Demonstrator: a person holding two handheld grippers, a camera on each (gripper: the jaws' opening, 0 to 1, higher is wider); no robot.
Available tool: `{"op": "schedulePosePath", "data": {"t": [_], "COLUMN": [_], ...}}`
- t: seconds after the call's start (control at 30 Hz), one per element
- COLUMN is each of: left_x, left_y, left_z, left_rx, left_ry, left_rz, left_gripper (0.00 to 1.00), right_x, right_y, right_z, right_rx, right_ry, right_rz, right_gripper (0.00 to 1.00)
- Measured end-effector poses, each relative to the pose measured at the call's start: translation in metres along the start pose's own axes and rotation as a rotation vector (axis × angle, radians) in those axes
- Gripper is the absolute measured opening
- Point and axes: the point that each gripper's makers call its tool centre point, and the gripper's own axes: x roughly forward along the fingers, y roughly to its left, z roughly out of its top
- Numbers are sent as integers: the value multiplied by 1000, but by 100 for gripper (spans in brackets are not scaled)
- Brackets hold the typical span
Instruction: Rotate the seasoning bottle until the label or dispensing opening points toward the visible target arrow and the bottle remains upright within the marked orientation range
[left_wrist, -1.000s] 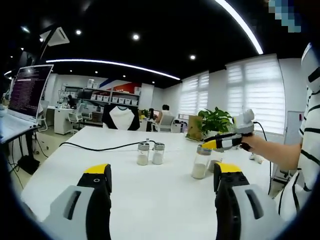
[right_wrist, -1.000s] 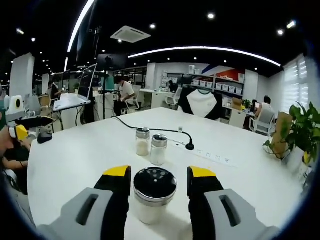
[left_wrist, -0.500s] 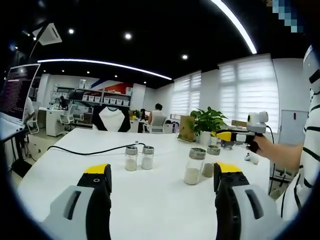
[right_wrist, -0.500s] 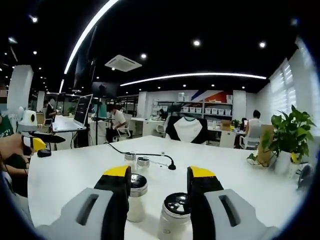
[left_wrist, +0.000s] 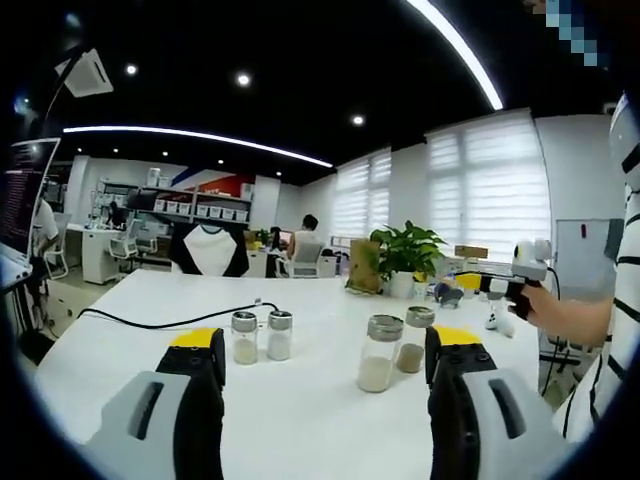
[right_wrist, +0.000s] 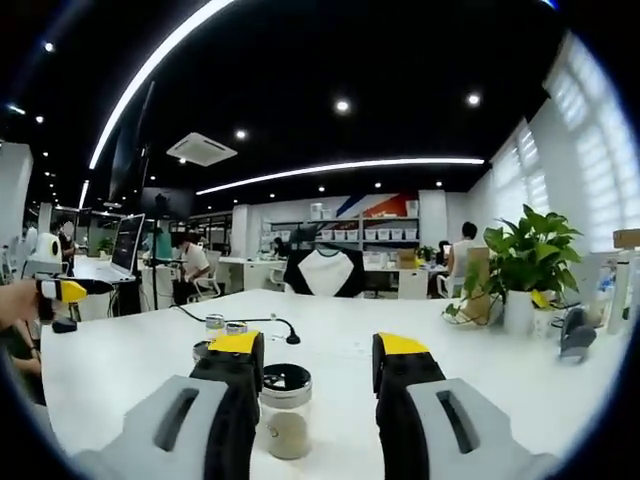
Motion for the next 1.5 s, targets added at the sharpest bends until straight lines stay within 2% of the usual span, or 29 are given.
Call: {"op": "schedulePosePath", "data": {"t": [0.13,0.2,0.4,0.5,0.63,0.73,0.8,0.9,0.97,1.0,1.03,1.13,1.27,1.4,1.47,1.5], "left_x": [5,7,13,19,30,42,50,64,71,74,76,84,98,107,112,114], "left_y": [2,4,8,3,-1,-5,-8,-14,-24,-36,-42,-55,-67,-82,-86,-85], "left_z": [2,4,9,11,13,11,15,15,10,7,5,-1,-11,-14,-18,-19], "left_rx": [-3,1,-3,-28,32,34,44,57,69,45,12,31,47,41,81,86], "left_ry": [12,11,7,10,12,27,15,12,32,33,37,49,86,103,130,137], "left_rz": [-4,-2,-4,-44,-64,-95,-112,-154,-210,-275,-305,-359,-401,-490,-538,-539], "left_gripper": [87,87,86,83,81,79,79,78,78,80,82,88,88,88,88,87], "right_x": [-4,-7,-8,-9,-10,-11,-12,-15,-18,-20,-21,-26,-27,-29,-30,-31], "right_y": [-2,-6,-2,0,0,1,2,2,4,5,6,14,22,26,26,27], "right_z": [-14,-24,-40,-49,-55,-56,-57,-58,-56,-56,-55,-54,-58,-60,-61,-61], "right_rx": [22,-39,-7,13,22,29,45,82,103,111,109,78,56,35,45,60], "right_ry": [32,73,93,115,132,134,134,136,130,133,135,144,161,177,182,185], "right_rz": [8,-13,20,52,56,58,62,70,78,84,83,101,119,126,128,129], "right_gripper": [45,44,45,45,46,45,45,44,43,42,42,42,42,40,40,40]}}
